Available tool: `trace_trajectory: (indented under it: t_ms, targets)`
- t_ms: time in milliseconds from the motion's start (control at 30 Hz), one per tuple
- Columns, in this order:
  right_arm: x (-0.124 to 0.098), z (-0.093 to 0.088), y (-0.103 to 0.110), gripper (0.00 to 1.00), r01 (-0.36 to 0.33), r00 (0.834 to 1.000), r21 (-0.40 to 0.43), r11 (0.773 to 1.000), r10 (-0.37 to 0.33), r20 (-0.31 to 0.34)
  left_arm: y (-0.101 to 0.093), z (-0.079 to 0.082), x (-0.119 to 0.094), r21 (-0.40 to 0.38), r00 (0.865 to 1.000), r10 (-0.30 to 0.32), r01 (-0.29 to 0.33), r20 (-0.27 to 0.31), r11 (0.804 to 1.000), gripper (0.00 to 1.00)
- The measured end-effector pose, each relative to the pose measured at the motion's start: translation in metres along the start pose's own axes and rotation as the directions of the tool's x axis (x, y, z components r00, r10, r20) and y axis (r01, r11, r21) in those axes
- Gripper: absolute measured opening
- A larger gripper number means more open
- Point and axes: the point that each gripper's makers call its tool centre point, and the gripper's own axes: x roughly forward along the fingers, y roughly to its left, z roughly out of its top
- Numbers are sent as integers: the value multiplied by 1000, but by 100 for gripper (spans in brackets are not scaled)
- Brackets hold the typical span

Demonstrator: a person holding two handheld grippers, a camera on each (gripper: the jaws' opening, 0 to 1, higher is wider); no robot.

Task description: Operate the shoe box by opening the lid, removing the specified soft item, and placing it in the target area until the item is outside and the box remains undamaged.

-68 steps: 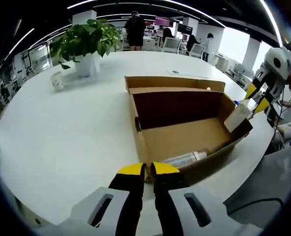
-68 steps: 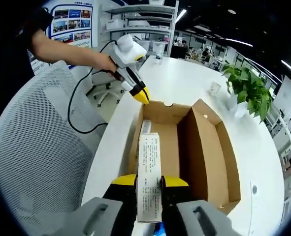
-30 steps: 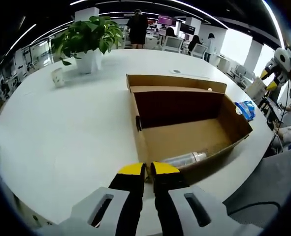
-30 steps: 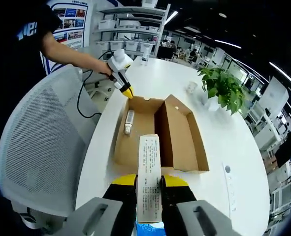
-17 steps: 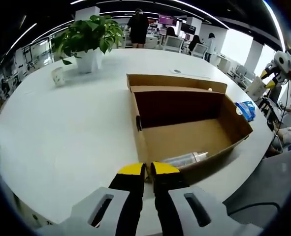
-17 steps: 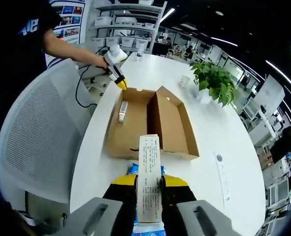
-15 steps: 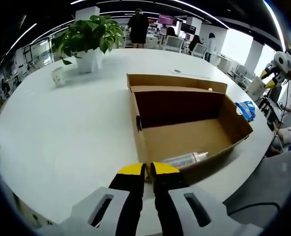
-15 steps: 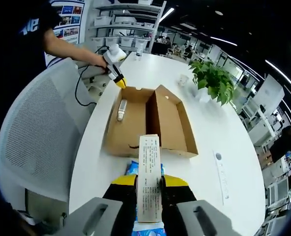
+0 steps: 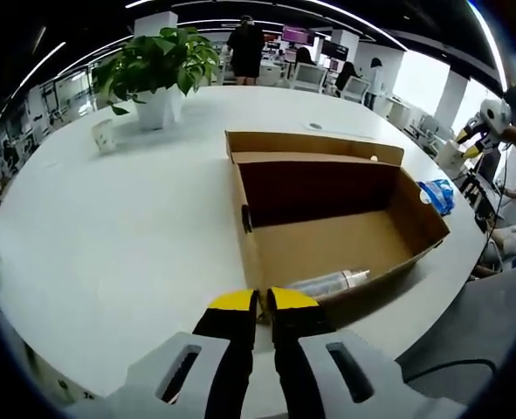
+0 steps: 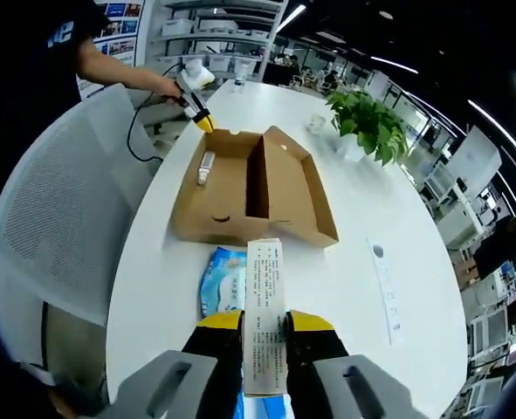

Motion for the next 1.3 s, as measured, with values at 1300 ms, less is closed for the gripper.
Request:
trace_trajectory:
  t_ms: [1300]
  targets:
    - [28,-115,-45,14,38,985,39,999,-31,-168,0,1,3,-1,999,29,-29,-39,1000,3]
